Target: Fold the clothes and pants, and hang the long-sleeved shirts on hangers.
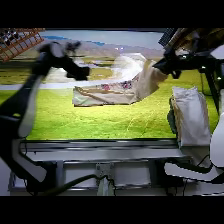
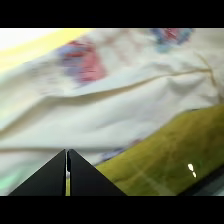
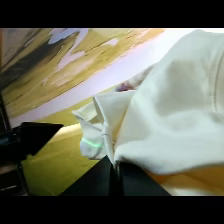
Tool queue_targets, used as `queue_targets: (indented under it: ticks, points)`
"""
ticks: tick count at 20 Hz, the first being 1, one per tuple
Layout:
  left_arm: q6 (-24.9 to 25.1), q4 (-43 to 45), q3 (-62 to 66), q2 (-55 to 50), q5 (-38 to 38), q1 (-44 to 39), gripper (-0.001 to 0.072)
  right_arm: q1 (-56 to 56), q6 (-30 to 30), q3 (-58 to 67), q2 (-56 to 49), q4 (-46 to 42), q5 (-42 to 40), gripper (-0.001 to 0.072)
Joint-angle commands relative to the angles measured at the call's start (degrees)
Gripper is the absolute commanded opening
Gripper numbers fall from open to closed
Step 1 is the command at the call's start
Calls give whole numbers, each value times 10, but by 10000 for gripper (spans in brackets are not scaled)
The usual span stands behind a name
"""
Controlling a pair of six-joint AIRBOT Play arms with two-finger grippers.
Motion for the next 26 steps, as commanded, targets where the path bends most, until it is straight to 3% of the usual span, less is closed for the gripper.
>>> queue_targets:
  ticks: [1,7,11,16,19,21,23,26]
  points:
    - [11,26,-108,114,9,79,6,104,26,1,-7,-3,-88,21]
    - [11,26,-435,361,128,133,6,290,41,1,-83,2,-216,22]
    - [11,26,-591,509,150,155,6,377,31,1,-155,26,-307,22]
    - [9,26,-631,595,150,163,6,427,-99,1,-257,158,-355,25]
    - [8,26,-631,600,149,163,6,435,-141,1,-287,180,-359,28]
    - [6,25,-634,600,153,162,6,435,-167,1,-289,182,-378,136]
    - [-6,25,-639,600,159,162,6,428,-170,5,-289,192,-396,342]
    - [-7,24,-643,600,163,162,6,412,-206,43,-288,194,-367,350]
